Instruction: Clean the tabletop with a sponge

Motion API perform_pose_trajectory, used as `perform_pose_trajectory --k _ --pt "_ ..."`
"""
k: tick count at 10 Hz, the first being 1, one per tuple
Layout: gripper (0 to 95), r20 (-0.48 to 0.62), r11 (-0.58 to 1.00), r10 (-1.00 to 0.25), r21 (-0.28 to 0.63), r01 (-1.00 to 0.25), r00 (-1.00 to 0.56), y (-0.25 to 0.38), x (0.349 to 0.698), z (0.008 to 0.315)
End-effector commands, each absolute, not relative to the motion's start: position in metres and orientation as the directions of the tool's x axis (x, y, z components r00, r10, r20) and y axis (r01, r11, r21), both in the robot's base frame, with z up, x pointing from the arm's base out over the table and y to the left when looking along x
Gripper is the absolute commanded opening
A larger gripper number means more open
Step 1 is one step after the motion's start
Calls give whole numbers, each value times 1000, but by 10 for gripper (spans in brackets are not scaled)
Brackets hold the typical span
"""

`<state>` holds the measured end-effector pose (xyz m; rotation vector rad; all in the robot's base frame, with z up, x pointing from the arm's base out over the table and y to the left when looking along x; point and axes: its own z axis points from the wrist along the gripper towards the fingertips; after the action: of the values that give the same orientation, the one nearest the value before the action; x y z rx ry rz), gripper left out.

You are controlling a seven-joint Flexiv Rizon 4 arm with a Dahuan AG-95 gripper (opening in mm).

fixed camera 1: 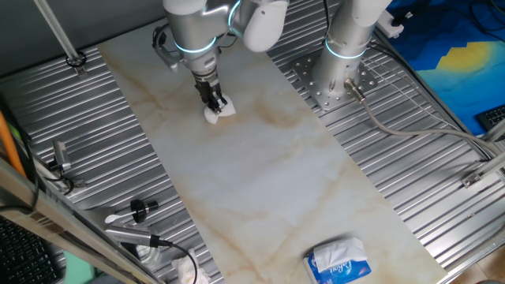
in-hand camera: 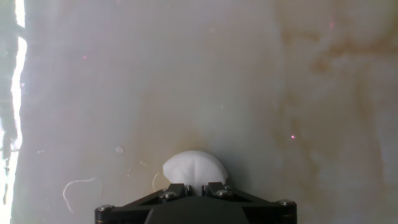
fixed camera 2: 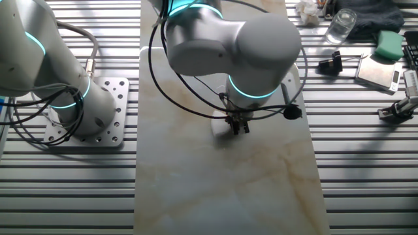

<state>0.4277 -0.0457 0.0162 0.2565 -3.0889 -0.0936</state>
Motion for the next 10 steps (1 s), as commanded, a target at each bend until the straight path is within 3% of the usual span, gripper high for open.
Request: perform_pose_trajectory --k 1,10 --pt "0 27 983 -171 65 -169 -985 -45 428 17" --pt "0 -27 981 -183 63 -185 -983 -49 427 11"
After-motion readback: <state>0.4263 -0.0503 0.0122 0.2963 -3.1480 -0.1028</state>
